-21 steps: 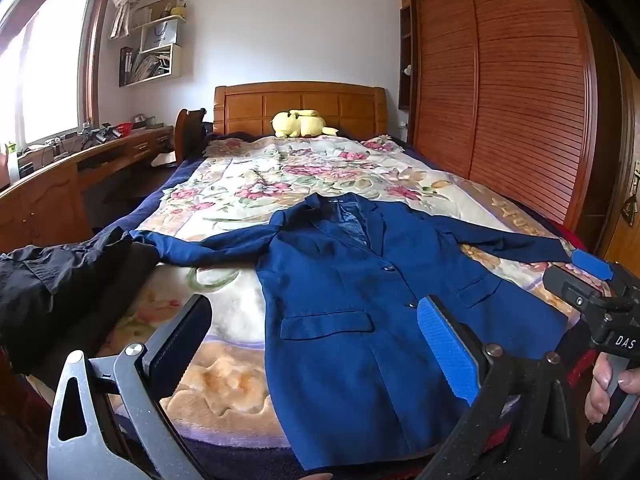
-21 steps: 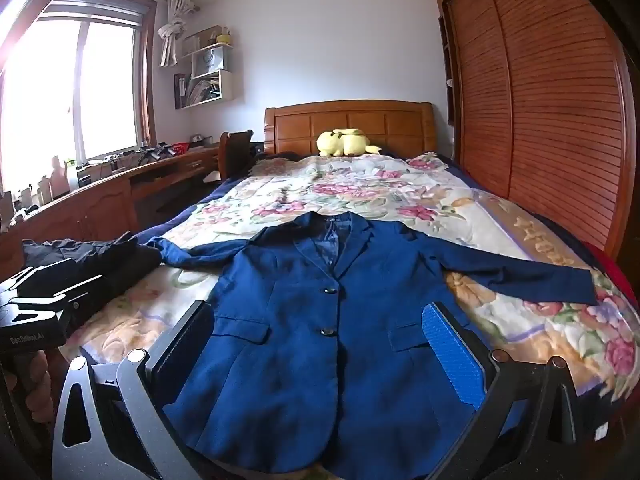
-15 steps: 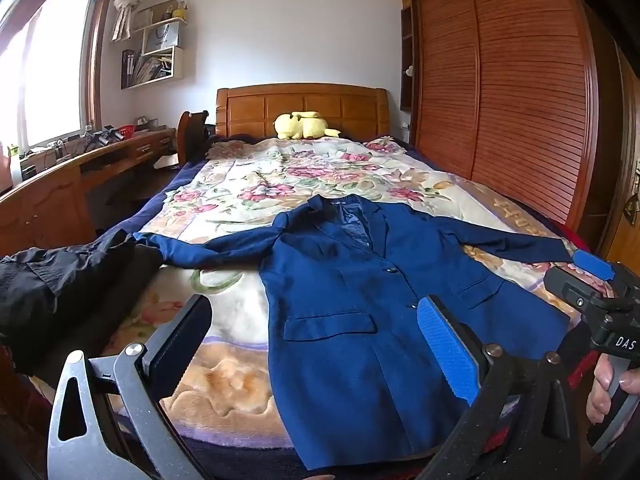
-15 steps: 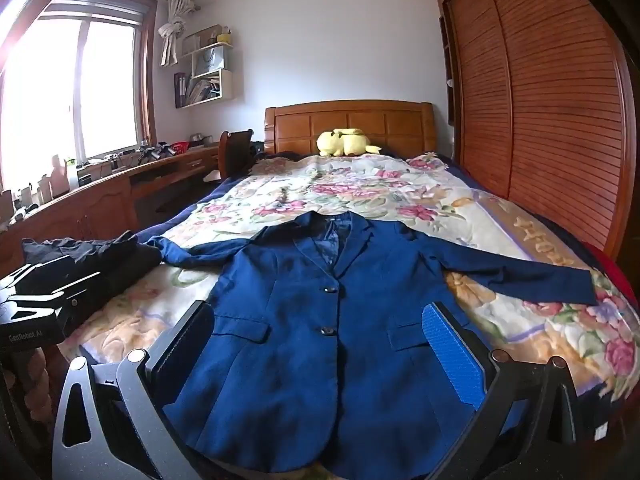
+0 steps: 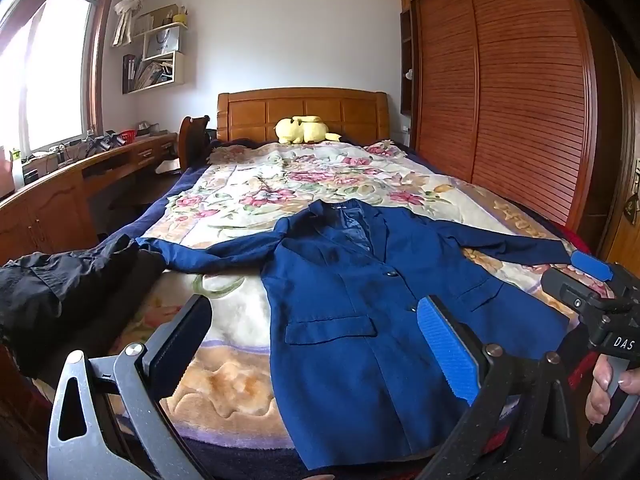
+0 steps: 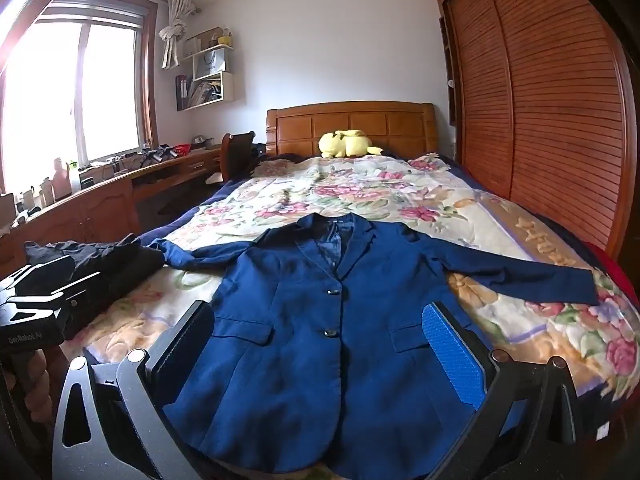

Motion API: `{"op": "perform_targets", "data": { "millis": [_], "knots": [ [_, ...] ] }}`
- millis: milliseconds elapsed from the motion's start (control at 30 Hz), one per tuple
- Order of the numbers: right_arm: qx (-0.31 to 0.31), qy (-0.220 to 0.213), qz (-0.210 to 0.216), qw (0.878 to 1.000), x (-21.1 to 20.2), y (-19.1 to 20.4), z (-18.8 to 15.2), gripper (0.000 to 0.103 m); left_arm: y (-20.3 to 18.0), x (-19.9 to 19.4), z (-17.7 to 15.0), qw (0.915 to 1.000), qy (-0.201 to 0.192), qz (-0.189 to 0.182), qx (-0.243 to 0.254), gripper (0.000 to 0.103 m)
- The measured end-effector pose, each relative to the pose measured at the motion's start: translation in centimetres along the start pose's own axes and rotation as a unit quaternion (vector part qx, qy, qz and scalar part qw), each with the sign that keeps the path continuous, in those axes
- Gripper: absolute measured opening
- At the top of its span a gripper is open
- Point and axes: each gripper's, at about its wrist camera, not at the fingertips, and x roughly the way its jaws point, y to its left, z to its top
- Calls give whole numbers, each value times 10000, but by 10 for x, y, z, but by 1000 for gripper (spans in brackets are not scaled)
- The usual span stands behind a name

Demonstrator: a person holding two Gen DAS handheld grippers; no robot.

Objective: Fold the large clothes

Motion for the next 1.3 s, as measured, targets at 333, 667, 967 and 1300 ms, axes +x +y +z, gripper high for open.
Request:
{"op": "perform_targets", "data": {
  "millis": [333,667,967,1300],
  "knots": [
    [-31,-8,17,10000,0,2,0,103,0,-2,2,10000,-25,21,9,103],
    [-28,-11,20,10000,-1,2,0,103,0,-5,3,10000,-54,17,10,103],
    [-32,-29,40,10000,1,2,-1,103,-3,-10,6,9999,-116,7,50,103],
    [-14,-23,59,10000,1,0,-1,103,-2,-11,5,9999,-113,14,32,103]
  ]
}}
